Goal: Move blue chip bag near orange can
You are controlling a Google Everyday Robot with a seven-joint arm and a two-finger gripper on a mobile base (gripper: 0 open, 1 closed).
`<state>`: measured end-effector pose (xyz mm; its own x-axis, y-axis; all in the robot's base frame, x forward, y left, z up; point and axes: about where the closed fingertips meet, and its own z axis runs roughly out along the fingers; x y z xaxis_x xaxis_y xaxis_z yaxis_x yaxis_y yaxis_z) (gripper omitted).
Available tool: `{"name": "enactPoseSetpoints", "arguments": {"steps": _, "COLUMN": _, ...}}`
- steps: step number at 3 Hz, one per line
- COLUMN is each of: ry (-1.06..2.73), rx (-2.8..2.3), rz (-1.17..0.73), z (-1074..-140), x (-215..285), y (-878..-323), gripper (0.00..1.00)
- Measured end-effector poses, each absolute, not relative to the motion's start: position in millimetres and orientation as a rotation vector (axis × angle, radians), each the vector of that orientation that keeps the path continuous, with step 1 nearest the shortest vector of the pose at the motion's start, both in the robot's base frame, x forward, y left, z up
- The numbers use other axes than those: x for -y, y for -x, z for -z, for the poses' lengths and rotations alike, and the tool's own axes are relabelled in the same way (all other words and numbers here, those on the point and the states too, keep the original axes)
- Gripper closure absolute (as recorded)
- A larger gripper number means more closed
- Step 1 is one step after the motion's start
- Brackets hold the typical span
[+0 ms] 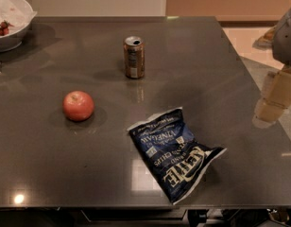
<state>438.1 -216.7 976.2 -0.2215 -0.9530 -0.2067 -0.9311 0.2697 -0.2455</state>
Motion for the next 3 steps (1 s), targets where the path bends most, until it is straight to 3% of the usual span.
{"name": "enactPoseSetpoints", "arguments": {"steps": 3, "ry": 1.785, "rx": -2.204, "rz": 0.028, "z": -962, "x": 201, "y": -446, "gripper": 0.00}}
